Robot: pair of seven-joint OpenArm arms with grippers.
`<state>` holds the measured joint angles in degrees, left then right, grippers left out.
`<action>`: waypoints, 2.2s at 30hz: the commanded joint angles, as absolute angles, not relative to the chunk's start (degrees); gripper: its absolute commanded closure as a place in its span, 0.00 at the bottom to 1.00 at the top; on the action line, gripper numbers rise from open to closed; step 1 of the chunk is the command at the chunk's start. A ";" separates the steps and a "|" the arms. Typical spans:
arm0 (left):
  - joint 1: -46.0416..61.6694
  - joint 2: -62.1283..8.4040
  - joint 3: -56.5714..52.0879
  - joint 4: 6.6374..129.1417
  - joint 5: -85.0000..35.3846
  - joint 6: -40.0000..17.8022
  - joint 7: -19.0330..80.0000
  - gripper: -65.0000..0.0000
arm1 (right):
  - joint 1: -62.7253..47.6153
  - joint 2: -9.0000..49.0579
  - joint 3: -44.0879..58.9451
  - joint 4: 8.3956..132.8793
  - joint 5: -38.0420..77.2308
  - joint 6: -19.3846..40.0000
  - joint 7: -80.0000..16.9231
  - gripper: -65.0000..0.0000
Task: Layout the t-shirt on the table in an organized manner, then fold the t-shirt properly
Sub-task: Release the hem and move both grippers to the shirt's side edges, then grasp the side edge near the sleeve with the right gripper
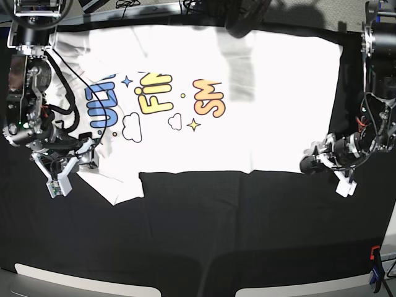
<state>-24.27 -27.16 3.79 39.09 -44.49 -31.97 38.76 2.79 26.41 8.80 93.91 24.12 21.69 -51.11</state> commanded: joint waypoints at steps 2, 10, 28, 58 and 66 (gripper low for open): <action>-25.21 -27.81 3.79 39.40 -43.99 -31.75 37.87 1.00 | 3.95 27.11 9.30 94.78 22.11 22.09 -47.00 0.52; -25.21 -27.77 3.79 39.40 -44.01 -31.75 37.67 1.00 | 8.25 27.09 9.30 87.70 17.72 19.03 -40.03 0.52; -25.23 -27.79 3.79 39.40 -44.01 -31.75 37.65 1.00 | 25.06 27.29 -19.86 66.04 -6.76 31.73 -41.52 0.52; -25.21 -27.79 3.79 39.40 -44.01 -31.75 37.65 1.00 | 25.08 27.40 -32.27 68.18 -13.04 17.58 -38.24 0.52; -25.21 -27.79 3.79 39.40 -44.01 -31.75 37.65 1.00 | 25.23 27.31 -32.27 61.71 -13.61 9.63 -35.29 0.52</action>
